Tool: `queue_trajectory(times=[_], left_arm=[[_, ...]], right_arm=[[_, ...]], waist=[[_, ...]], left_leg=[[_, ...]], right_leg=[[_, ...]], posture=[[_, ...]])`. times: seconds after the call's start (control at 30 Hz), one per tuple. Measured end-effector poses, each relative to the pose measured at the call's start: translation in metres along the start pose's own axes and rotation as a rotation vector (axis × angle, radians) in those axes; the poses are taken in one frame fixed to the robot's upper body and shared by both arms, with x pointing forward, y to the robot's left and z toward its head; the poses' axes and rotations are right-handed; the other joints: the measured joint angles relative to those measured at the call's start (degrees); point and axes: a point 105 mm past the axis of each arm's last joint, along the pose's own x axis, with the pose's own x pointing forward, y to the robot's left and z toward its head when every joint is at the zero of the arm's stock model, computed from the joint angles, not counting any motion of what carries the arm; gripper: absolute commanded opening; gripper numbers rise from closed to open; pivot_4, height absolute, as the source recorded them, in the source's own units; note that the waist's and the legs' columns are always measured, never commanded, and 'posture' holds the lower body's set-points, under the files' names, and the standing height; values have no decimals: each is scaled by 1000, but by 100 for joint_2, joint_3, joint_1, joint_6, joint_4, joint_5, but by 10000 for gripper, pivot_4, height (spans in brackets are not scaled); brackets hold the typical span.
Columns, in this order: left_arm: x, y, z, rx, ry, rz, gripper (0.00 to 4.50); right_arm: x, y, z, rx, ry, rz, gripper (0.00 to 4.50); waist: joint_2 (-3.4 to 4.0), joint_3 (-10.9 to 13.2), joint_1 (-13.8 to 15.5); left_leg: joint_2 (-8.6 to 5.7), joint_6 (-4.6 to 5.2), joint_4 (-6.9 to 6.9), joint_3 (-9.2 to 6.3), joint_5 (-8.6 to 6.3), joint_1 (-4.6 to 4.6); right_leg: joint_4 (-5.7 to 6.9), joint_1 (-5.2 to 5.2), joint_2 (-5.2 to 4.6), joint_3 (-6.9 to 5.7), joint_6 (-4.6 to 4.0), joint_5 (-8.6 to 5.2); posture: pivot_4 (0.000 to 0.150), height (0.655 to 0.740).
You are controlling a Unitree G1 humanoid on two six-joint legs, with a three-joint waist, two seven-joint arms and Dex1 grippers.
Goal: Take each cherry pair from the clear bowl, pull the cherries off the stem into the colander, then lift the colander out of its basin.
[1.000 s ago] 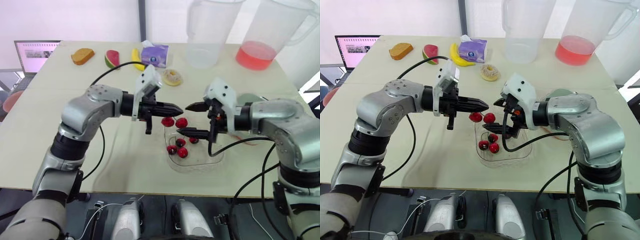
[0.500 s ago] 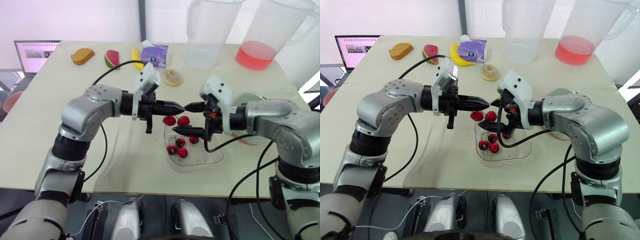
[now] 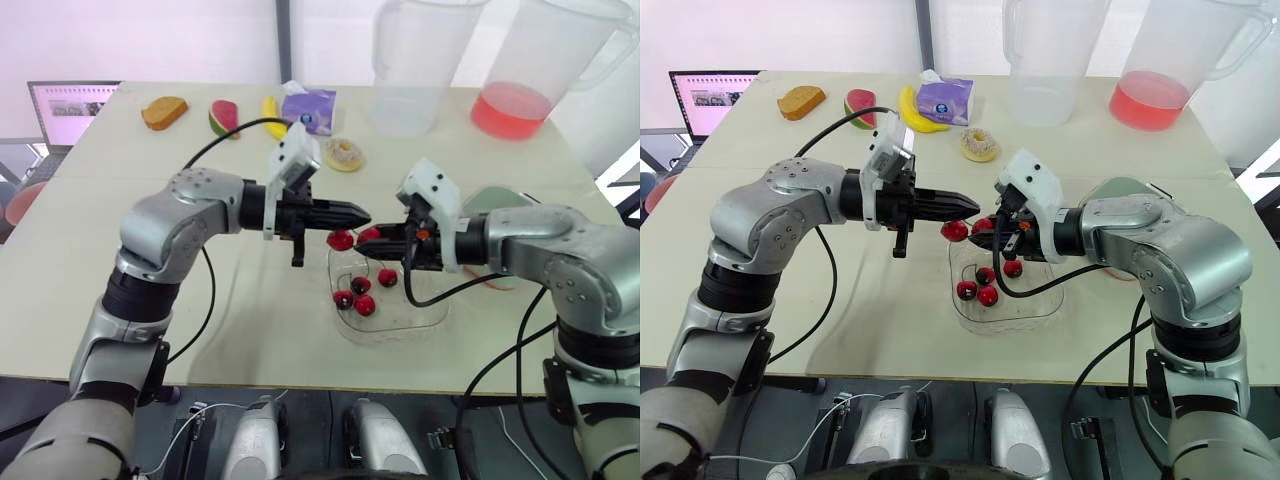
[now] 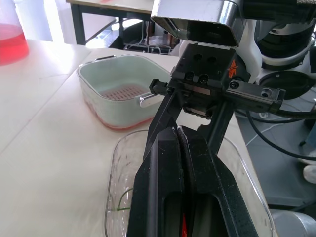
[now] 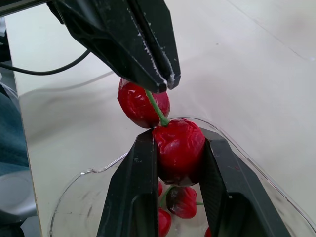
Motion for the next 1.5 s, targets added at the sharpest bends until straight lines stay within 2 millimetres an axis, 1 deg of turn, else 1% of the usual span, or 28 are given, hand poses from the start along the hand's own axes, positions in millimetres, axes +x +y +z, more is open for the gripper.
queue_trajectory(times=[0.13,0.27,0.37,0.4,0.6,0.7,0.73,0.8,0.87,0.9,0.97,1.0,1.07,1.17,1.23,1.33,1.5], left_arm=[[0,1,0,-2,-2,9,0],[1,3,-1,-12,-6,18,0],[-2,6,1,-7,-16,40,0],[-4,7,3,-5,-22,49,0],[-4,7,3,-8,-23,57,0],[-4,6,1,-15,-22,57,0],[-4,6,0,-18,-23,56,0],[-4,6,0,-20,-25,55,0],[-4,5,0,-28,-28,59,0],[-3,5,0,-30,-29,60,0],[-3,3,-2,-35,-29,61,0],[-3,2,-2,-38,-30,63,0],[0,-1,-2,-48,-41,52,0],[2,-3,0,-46,-47,43,0],[2,-3,0,-46,-46,48,0],[1,-2,0,-45,-44,55,0],[1,-2,0,-45,-44,58,0]], right_arm=[[0,1,-3,5,9,7,6254],[-3,-1,-13,18,37,-10,6254],[-5,-3,-35,79,102,-30,6254],[-5,-3,-37,88,107,-29,6254],[-11,-8,-34,97,76,-71,6254],[-23,-21,-28,117,30,-153,6254],[-30,-29,-27,129,16,-198,6254],[-46,-47,-31,160,14,-312,6254],[-69,-76,-42,226,10,-504,6254],[-81,-89,-50,266,14,-601,6254],[-103,-109,-69,338,32,-774,6254],[-111,-115,-76,362,37,-845,6254],[-118,-122,-83,380,37,-927,6254],[-121,-130,-92,404,38,-1004,6254],[-124,-134,-106,441,67,-1041,6254],[-124,-135,-124,484,120,-1058,6254],[-126,-133,-131,498,145,-1065,6254]], waist=[[0,0,6],[0,0,4],[-1,0,5],[0,0,4],[0,0,-1],[0,0,15],[-1,1,22],[-1,0,29],[-1,0,21],[-1,0,19],[0,0,13],[0,0,11],[2,-1,-16],[5,-2,-29],[5,-2,-8],[6,-1,18],[7,-1,4]], left_leg=[[0,1,0,0,0,-1],[0,2,0,0,-1,-3],[0,2,-2,-1,-1,-4],[0,2,-1,-1,-1,-4],[2,2,-2,-2,-1,-4],[0,2,-2,-1,-1,-5],[0,2,-2,-1,-1,-6],[-3,3,-2,-1,-2,-6],[-3,3,-2,1,-2,-6],[-2,3,-3,1,-2,-6],[-2,2,-6,1,-1,-6],[-1,0,-7,1,0,-6],[2,-3,-8,2,2,-6],[3,-7,-12,1,4,-4],[1,-7,-13,3,4,-4],[-5,-7,-13,5,4,-4],[-4,-7,-12,5,4,-5]], right_leg=[[-2,0,-1,0,0,0],[-4,0,0,0,0,0],[-7,1,0,0,0,0],[-7,1,0,0,0,0],[-8,0,1,0,0,0],[-9,1,-1,-1,1,0],[-10,2,-2,-1,1,0],[-12,4,-3,-1,1,0],[-17,5,-4,1,4,2],[-18,5,-3,1,4,2],[-18,3,-2,2,4,2],[-19,2,0,3,4,2],[-18,0,3,6,5,2],[-17,-2,8,7,5,2],[-17,-1,10,6,5,2],[-18,-1,7,7,5,2],[-18,0,9,7,7,3]], posture=[[1500,7400],[1500,7400],[1500,7400],[1500,7400],[1500,7400],[1500,7400],[1500,7400],[1500,7400],[1500,7400],[1500,7400],[1500,7400],[1500,7400],[1500,7400],[1500,7400],[1500,7400],[1500,7400],[1500,7400]])
